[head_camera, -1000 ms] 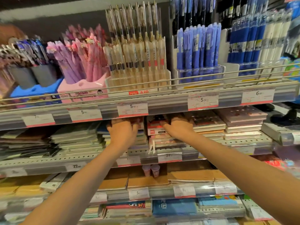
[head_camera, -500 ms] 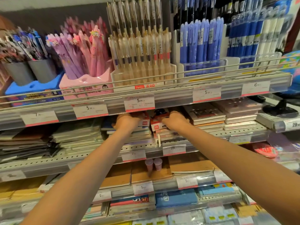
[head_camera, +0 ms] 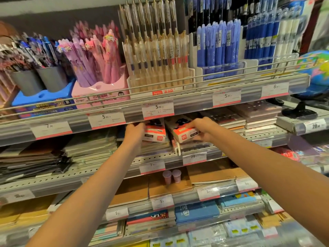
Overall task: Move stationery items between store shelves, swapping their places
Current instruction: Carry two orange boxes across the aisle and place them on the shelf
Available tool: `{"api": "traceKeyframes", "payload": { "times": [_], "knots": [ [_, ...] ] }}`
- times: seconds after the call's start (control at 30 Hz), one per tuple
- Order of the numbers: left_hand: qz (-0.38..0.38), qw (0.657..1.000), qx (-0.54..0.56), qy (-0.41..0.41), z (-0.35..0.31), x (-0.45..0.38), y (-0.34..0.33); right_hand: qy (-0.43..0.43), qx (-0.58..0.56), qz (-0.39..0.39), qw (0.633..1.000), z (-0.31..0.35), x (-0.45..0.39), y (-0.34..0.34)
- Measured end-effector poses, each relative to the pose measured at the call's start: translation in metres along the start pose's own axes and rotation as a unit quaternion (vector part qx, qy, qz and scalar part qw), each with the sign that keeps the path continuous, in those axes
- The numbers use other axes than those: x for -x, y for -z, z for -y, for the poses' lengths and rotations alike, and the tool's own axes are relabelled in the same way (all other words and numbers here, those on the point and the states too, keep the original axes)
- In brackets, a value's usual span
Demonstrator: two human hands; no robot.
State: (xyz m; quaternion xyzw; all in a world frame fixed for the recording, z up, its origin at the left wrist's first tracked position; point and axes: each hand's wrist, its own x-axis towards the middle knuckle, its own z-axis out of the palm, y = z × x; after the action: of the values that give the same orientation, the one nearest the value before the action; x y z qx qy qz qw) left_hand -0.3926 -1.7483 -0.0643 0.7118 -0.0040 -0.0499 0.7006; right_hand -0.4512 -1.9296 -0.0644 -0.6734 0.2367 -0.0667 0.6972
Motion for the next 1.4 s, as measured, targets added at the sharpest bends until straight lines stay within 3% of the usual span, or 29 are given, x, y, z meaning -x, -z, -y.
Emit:
{"api": "traceKeyframes", "payload": {
  "times": [0.27,0.5,0.67,0.8,1.07,1.4],
  "knots": [
    [0.082,0.993,0.039,0.074,0.002,0.045,0.032,-0.090,-0.228,0.138,0.960,-0.016,0.043,0.004],
    [0.096,0.984,0.096,0.117,0.000,0.087,0.061,-0.076,-0.164,0.217,0.959,-0.025,0.059,0.005],
    [0.052,0.987,0.101,0.114,0.000,0.108,0.100,-0.058,-0.071,0.318,0.944,-0.033,0.066,-0.003],
    [0.017,0.988,0.094,0.118,0.002,0.131,0.134,-0.059,-0.064,0.378,0.922,-0.038,0.069,-0.024],
    [-0.070,0.985,0.120,0.099,0.013,0.175,0.213,-0.048,-0.046,0.479,0.875,-0.042,0.090,-0.115],
    [-0.162,0.971,0.154,0.086,0.028,0.227,0.366,-0.066,-0.016,0.577,0.814,-0.056,0.141,-0.291]
  ]
}}
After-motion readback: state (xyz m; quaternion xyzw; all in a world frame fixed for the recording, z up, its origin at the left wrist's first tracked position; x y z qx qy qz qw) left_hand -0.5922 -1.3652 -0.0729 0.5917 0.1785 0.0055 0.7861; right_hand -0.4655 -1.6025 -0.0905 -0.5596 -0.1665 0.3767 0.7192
